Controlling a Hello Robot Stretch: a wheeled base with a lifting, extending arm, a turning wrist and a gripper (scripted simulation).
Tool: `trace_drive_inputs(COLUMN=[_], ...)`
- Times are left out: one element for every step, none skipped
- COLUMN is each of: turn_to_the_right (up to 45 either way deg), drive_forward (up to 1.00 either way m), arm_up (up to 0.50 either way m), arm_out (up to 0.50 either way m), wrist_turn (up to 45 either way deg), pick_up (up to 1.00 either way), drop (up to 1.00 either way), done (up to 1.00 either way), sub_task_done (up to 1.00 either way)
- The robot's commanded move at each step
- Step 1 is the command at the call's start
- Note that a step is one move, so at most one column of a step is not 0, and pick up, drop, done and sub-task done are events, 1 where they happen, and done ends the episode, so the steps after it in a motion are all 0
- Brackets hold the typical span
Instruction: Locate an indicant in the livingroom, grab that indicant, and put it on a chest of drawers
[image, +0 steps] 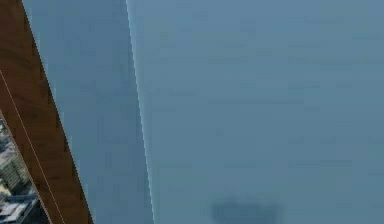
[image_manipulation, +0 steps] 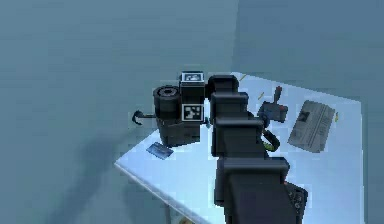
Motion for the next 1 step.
trace_drive_inputs(turn_to_the_right=[0.0], drive_forward=[0.0], arm_up=[-0.16], arm_out=[0.0], wrist_turn=[0.0], pick_up=[0.0], drop=[0.0], done=[0.0], sub_task_done=[0.0])
